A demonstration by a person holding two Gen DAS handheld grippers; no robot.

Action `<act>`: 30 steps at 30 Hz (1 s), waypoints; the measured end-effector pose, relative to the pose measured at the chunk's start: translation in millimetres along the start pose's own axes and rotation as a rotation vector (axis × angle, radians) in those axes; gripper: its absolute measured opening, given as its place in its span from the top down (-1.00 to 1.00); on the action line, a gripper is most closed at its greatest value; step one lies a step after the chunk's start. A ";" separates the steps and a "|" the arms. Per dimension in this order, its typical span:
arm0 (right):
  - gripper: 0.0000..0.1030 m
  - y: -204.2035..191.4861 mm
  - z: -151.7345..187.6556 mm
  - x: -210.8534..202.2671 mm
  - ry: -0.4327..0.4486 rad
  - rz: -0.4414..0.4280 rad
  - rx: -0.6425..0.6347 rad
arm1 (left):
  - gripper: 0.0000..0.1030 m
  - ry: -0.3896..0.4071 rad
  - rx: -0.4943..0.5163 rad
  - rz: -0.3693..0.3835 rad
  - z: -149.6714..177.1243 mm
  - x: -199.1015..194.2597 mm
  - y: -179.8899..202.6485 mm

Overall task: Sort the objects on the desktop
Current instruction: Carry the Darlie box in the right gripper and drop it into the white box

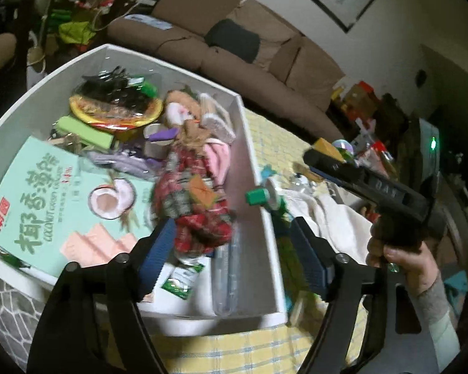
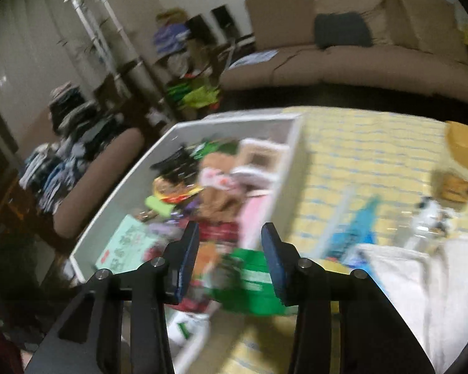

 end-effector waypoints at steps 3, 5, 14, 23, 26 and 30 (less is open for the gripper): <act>-0.20 13.2 13.2 -20.4 0.011 0.062 -0.045 | -0.52 -0.018 0.030 0.019 -0.3 3.3 14.1; -0.20 11.5 27.1 -22.4 -0.020 0.082 -0.118 | -0.53 -0.038 0.039 0.028 -2.8 9.3 20.4; -0.26 1.9 83.4 16.6 -0.132 0.216 -0.377 | -0.69 -0.127 0.094 0.040 -20.4 58.4 45.3; 0.46 46.9 82.9 61.4 -0.155 0.304 -0.348 | -0.65 -0.155 0.103 0.018 -15.0 78.6 45.1; 0.69 51.8 78.2 53.0 -0.086 0.288 -0.315 | -0.65 -0.137 0.102 0.006 -17.2 72.1 40.9; 0.74 37.6 66.8 25.9 0.014 0.290 -0.361 | -0.69 -0.113 0.054 0.046 -24.5 60.9 31.9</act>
Point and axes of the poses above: each gripper's, at about its wrist camera, not at the fingertips, and x roughly the way its jaws point, y to its right, z to its underside, the point moved 2 cm from there along x, roughly the way its jaws point, and after that the axes turned 8 degrees about -z, right-handed, at the moved point
